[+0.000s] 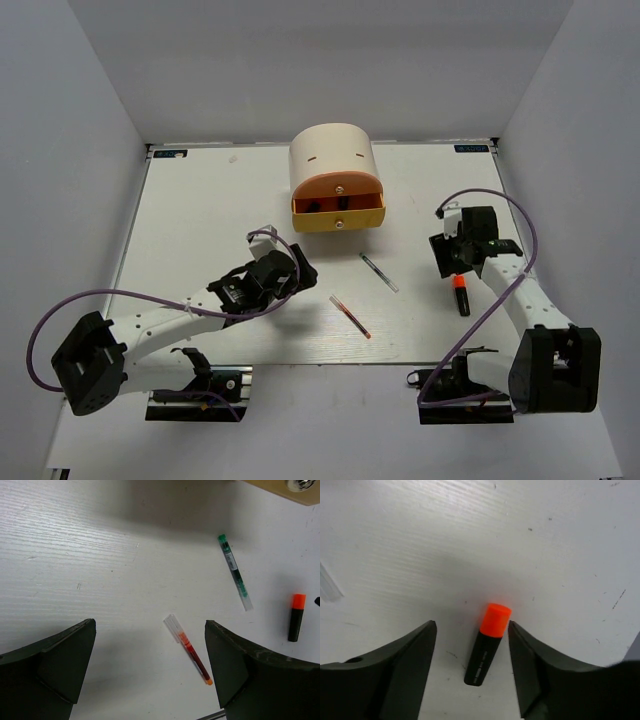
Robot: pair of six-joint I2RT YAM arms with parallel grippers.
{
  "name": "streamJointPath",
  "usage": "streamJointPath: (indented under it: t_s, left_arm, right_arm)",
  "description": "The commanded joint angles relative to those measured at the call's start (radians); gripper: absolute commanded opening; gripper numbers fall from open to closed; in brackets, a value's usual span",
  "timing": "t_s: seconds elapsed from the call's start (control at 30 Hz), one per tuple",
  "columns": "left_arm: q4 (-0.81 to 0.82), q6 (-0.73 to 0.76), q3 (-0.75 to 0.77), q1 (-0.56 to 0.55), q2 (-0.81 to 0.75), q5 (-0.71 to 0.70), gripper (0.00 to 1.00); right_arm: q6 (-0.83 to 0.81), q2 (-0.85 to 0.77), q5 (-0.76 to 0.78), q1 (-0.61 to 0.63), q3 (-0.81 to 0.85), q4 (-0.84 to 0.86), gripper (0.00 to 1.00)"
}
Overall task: Sort the stationery into containers
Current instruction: Pick up the pen from the center of the board.
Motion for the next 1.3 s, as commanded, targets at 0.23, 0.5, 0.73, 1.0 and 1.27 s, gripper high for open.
streamJointPath:
  t_s: [0.23,0.5,0.73,1.0,1.27]
  left_arm:
    - [0.02,0.009,-0.021,0.005,-0.034,0.012,0.99]
    - [0.01,0.0,-0.03,0.005,-0.054,0.012,0.99]
    - [0.0,-0.009,-0.039,0.005,-0.063,0.003,0.99]
    - [0.01,0.009,-0.021,0.005,-0.023,0.012,0.99]
    - [0.0,0.009,-0.021,0.005,-0.032,0.012,0.99]
  right_arm:
    - [-0.016,0.05,0.109,-0.017,-0.02,-0.033,0.78]
    - [-0.029,0.136,0.087,-0.023,-0.049,-0.001,0.69]
    - [-0.041,0.13,0.104,-0.032,-0.092,0.017,0.68]
    - [-0.052,0.16,0.083,-0.052,-0.12,0.033,0.66]
    - [-0.101,0.24,-0.104,-0.093,-0.095,-0.028,0.49]
